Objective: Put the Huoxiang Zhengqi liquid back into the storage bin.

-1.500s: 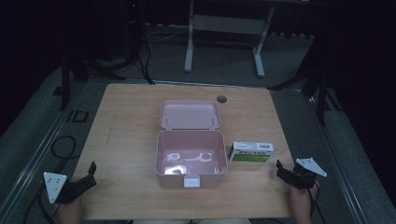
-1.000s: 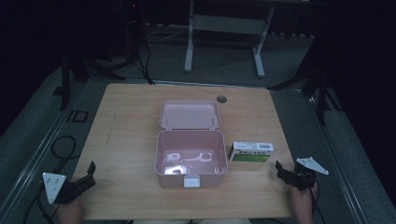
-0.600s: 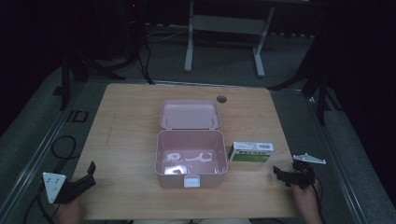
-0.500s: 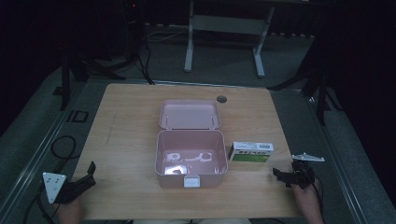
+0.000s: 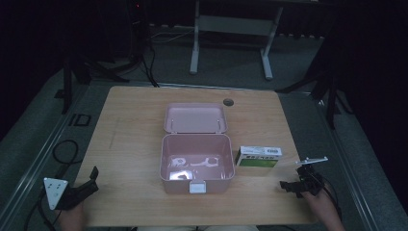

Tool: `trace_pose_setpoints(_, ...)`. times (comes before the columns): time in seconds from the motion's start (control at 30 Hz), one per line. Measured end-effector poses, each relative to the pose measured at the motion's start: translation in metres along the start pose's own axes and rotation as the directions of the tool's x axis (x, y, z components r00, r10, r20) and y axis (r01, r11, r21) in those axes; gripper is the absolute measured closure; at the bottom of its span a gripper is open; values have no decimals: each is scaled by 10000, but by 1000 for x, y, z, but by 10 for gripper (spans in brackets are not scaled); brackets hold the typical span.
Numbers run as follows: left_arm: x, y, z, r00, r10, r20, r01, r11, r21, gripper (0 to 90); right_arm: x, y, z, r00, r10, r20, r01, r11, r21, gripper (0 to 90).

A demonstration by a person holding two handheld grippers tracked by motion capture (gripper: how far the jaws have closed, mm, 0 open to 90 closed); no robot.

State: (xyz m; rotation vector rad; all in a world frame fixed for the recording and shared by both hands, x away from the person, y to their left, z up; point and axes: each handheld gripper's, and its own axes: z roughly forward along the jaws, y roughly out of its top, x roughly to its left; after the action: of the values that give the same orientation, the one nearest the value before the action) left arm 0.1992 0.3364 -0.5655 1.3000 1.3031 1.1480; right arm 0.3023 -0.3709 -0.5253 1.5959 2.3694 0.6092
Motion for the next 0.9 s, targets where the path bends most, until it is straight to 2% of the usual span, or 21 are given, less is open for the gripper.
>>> trace_pose_setpoints(0.1,0,0,0,10000,-23,2,23,10000,-11,10,2,1,-1,9990,-387,-223,398,9978,523,103)
trace_pose_setpoints(0.13,0,0,0,10000,-23,2,23,10000,-11,10,2,1,-1,9990,-387,-223,398,9978,523,103)
trace_pose_setpoints(0.17,0,0,0,10000,-26,-1,26,10000,-8,10,4,0,0,9928,-1058,-564,1122,9855,1276,103)
trace_pose_setpoints(0.27,0,0,0,10000,-27,8,27,10000,-5,10,7,0,1,9836,-1714,-566,1789,9676,1782,103)
trace_pose_setpoints(0.37,0,0,0,10000,-37,16,37,10000,-29,10,9,1,-1,9690,-2368,-709,2468,9433,2218,103)
trace_pose_setpoints(0.43,0,0,0,10000,-42,25,42,10000,-49,10,10,2,-2,9524,-2913,-899,3047,9198,2473,103)
trace_pose_setpoints(0.53,0,0,0,10000,-43,47,44,10000,-52,9,11,4,-4,9209,-3684,-1278,3898,8785,2762,123)
trace_pose_setpoints(0.6,1,0,0,10000,-62,58,63,10000,-52,9,11,5,-4,9026,-4064,-1416,4304,8512,3004,124)
trace_pose_setpoints(0.67,1,0,-1,9999,-102,54,103,9999,-89,10,11,7,-4,8899,-4270,-1604,4561,8282,3256,126)
trace_pose_setpoints(0.73,1,0,-1,9999,-102,64,103,9999,-102,10,11,8,-4,8726,-4564,-1739,4882,8048,3375,126)
trace_pose_setpoints(0.77,1,0,-1,9999,-103,65,104,9999,-108,10,12,9,-4,8636,-4656,-1936,5042,7945,3384,126)
trace_pose_setpoints(0.8,1,0,-1,9999,-98,68,99,9999,-103,10,12,10,-5,8584,-4719,-2012,5130,7889,3382,127)
trace_pose_setpoints(0.9,1,0,-1,9999,-103,82,104,9999,-100,10,13,12,-5,8350,-4979,-2344,5501,7672,3299,131)
